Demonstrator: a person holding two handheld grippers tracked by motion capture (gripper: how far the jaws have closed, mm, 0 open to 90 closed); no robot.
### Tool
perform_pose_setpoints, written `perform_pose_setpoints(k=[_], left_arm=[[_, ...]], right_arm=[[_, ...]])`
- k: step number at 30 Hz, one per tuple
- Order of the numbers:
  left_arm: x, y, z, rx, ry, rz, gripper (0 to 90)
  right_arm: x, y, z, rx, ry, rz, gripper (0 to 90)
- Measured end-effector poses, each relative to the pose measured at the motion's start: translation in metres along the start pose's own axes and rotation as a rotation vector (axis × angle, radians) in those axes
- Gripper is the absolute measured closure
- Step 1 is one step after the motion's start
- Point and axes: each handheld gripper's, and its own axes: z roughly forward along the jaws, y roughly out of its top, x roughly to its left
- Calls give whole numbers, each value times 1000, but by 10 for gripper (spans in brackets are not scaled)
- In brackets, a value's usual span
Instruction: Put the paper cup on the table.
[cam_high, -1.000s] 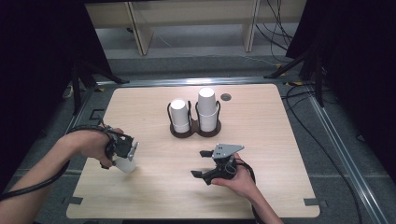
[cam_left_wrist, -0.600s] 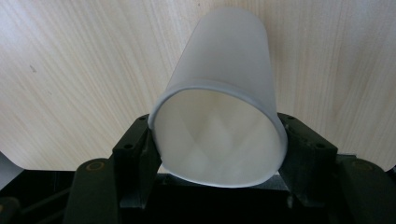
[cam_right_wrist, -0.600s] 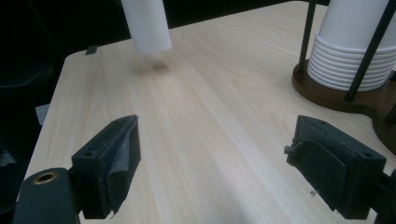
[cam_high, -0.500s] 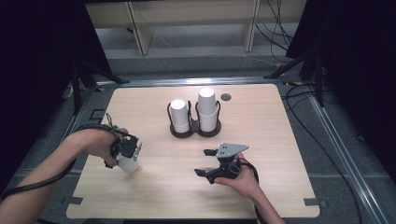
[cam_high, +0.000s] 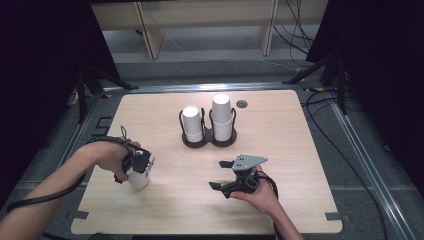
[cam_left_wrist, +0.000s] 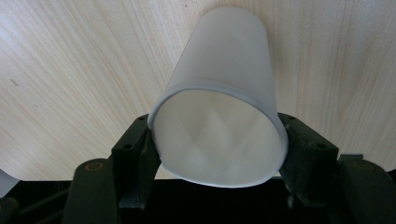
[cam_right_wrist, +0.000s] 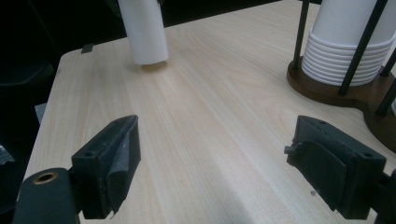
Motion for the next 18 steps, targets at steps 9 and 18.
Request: perform_pose_setpoints(k=[9, 18], left_arm=[[0, 5, 1, 7, 9, 8, 345], [0, 8, 4, 22, 15, 28, 334]], right_arm=[[1, 1, 0, 2, -2, -18, 163], [2, 2, 0, -2, -2, -11, 162]])
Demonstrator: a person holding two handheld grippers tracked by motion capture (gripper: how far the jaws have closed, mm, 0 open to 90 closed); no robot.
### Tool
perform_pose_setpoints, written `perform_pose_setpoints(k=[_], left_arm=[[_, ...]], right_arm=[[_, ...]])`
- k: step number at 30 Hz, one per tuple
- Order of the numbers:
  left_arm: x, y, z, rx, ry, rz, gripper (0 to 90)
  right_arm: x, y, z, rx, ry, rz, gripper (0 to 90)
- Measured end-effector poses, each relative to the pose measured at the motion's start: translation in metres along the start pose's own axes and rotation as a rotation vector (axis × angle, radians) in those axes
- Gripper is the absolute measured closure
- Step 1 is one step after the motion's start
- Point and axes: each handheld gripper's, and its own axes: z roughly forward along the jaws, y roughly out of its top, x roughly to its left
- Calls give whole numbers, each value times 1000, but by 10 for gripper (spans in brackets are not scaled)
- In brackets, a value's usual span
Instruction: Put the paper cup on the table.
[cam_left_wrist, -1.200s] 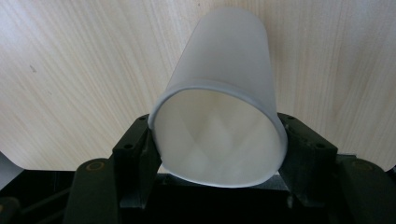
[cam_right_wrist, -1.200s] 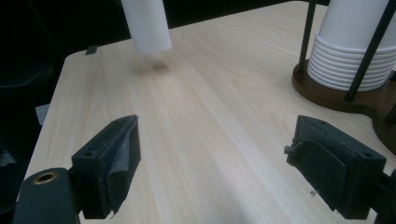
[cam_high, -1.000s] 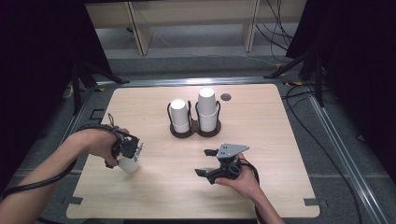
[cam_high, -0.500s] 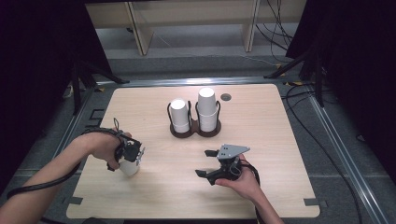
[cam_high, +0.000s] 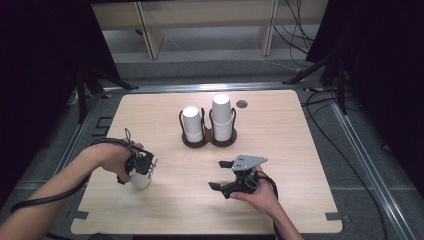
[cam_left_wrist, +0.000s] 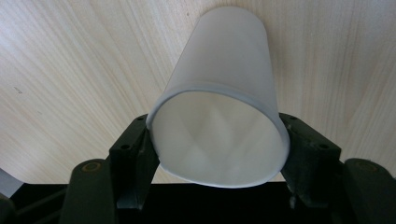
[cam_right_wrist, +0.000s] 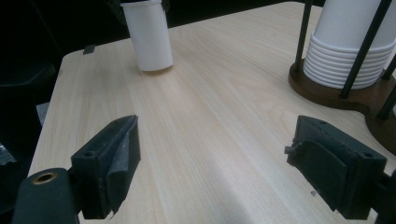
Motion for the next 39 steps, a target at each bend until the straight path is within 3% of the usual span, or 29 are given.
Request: perform_pose_setpoints(k=[12, 20, 21, 25, 26, 27, 30, 33, 39], left_arm=[[1, 2, 1, 15, 12, 0, 311], [1, 3, -1, -1, 10, -7, 282], [-1, 3, 0, -28, -2, -39, 279], [0, 3, -1, -23, 4, -30, 264], [1, 4, -1, -6, 12, -10, 261], [1, 4, -2, -10, 0, -17, 256], [1, 5, -3, -3, 14, -10, 249], [2, 6, -4, 10, 28, 0, 249], [1, 8, -5, 5, 14, 0, 236]], right_arm=[[-1, 1, -1, -3, -5, -15, 162], [-1, 1, -2, -3, 3, -3, 162], [0, 1, -2, -1, 4, 8, 162], [0, 1, -2, 2, 1, 7, 162], [-1, 1, -2, -3, -2, -14, 162], [0, 1, -2, 4, 2, 11, 161], [0, 1, -2, 4, 2, 8, 161], [-1, 2, -1, -3, -1, -14, 161], [-1, 2, -1, -2, 1, -10, 161]])
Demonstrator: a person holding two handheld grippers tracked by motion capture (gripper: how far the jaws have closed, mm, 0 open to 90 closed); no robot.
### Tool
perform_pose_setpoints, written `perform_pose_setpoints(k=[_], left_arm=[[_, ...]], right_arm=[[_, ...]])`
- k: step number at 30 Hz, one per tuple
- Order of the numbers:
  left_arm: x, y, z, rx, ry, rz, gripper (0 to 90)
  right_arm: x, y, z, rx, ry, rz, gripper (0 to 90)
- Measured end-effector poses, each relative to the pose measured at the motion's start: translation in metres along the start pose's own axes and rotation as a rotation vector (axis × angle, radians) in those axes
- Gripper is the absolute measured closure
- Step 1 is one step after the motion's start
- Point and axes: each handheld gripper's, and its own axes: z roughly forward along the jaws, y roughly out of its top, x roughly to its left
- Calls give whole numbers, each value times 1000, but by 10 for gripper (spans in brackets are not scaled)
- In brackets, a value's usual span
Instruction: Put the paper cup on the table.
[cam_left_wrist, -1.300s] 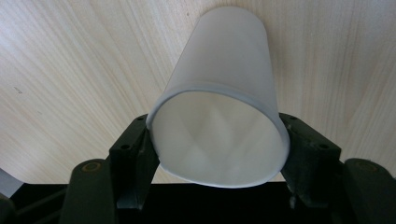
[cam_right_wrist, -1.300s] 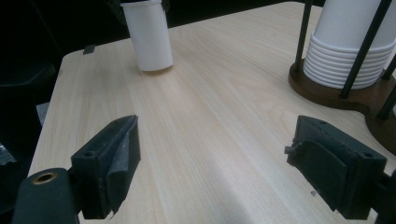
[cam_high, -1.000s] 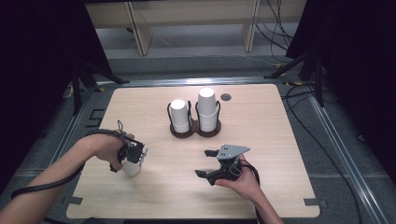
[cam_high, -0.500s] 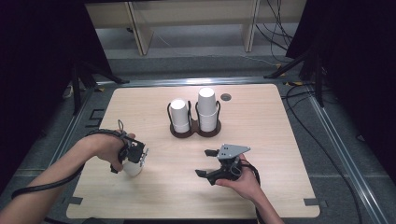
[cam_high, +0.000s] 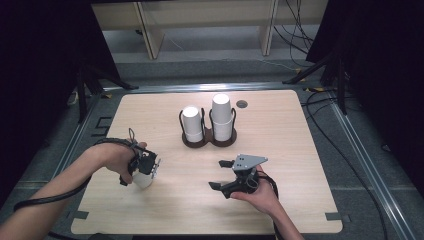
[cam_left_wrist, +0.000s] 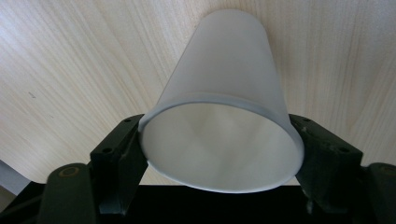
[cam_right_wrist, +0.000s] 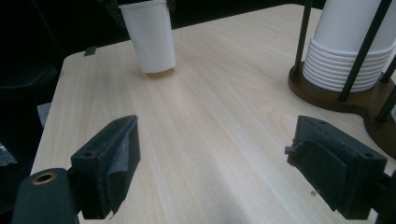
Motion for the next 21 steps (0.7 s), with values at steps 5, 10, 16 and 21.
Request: perform_pose_setpoints(k=[5, 10, 16, 21], left_arm=[[0, 0, 1, 0, 1, -1, 219], [0, 1, 2, -12, 0, -7, 200], [1, 3, 1, -13, -11, -6, 149], [0, 1, -2, -54, -9, -39, 141]], right_arm=[[0, 0, 0, 2, 1, -1, 161], [0, 0, 1, 4, 8, 7, 161], [1, 0, 1, 4, 9, 9, 161], [1, 0, 1, 5, 5, 7, 161]])
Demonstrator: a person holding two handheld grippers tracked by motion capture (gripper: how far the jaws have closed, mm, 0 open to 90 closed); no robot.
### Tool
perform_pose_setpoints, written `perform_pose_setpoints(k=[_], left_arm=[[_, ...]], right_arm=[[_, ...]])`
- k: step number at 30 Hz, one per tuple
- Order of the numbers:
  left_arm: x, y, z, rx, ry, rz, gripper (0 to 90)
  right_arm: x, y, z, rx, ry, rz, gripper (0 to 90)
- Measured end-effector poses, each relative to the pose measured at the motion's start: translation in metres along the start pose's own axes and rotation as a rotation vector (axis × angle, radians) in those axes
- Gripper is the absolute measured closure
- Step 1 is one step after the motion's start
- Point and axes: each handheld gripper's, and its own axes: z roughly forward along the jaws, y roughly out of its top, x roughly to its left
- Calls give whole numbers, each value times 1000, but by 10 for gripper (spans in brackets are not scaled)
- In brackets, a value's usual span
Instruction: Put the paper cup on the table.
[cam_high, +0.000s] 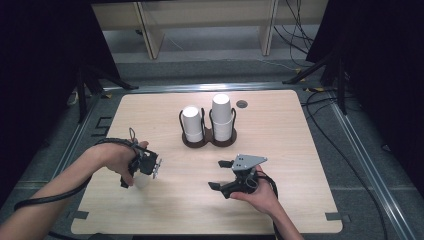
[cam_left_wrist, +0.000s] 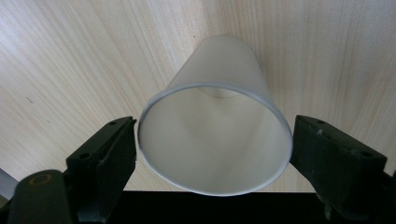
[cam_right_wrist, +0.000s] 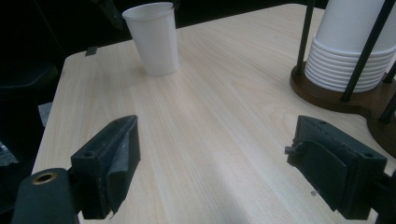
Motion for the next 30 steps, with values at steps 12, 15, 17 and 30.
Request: perform_pose_setpoints(k=[12, 15, 17, 30], left_arm=[[-6, -10, -19, -129, 44, -45, 127], [-9, -14, -21, -181, 73, -60, 125], [-11, -16, -23, -220, 93, -73, 124], [-20, -40, -27, -524, 220, -244, 128]], right_arm=[[0, -1, 0, -3, -1, 2, 157], [0, 0, 0, -12, 0, -2, 157], [-1, 0, 0, -13, -6, -17, 157], [0, -1, -2, -5, -14, 0, 155]])
